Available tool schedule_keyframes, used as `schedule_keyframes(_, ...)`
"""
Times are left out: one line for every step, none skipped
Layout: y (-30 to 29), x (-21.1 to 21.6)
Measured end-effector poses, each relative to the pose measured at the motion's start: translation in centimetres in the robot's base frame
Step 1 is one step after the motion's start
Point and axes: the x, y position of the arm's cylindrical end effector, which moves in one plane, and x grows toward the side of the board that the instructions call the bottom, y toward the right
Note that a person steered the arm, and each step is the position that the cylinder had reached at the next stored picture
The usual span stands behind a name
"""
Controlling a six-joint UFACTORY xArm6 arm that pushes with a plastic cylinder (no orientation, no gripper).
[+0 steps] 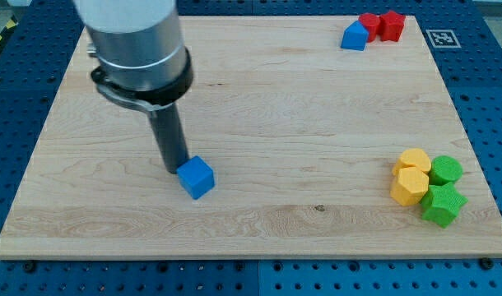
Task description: Move the blue cube diagonally bottom right to the blue triangle
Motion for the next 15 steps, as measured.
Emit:
schedule_keyframes(0.0,0.3)
schedule_keyframes(-2.2,1.3)
schedule_keyframes(-2.9,1.6)
schedule_keyframes(-2.9,1.8)
schedule_keyframes(-2.5,2.5)
schedule_keyframes(-0.5,2.9)
schedule_keyframes(2.0,2.9)
schedule_keyframes(2.9,3.5)
schedule_keyframes(3.1,5.4)
schedule_keyframes(3.6,5.4)
schedule_keyframes(5.3,4.7)
schedule_keyframes(8.2,3.3)
schedule_keyframes(10.4,2.3)
schedule_keyframes(10.8,2.2)
schedule_keyframes(10.8,1.9)
